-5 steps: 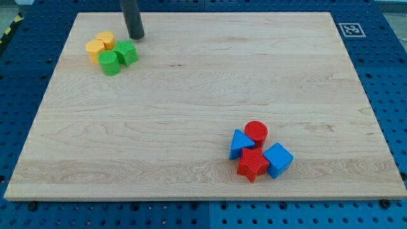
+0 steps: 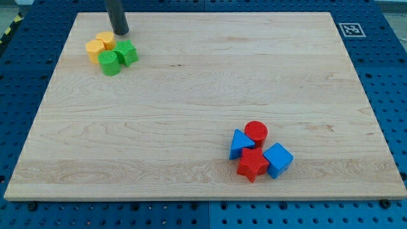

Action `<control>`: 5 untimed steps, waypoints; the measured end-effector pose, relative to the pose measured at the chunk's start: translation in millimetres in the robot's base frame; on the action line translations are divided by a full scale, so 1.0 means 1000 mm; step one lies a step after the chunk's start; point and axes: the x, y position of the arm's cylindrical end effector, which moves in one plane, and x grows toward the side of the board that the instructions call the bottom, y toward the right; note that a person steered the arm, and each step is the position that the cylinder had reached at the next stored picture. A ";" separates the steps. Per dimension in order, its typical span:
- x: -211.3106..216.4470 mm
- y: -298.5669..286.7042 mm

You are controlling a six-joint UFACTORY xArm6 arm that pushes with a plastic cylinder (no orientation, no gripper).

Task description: Slide the yellow heart and yellow hexagon to the down left

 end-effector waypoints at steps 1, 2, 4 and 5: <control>0.005 -0.001; 0.018 -0.001; 0.028 -0.001; 0.022 0.002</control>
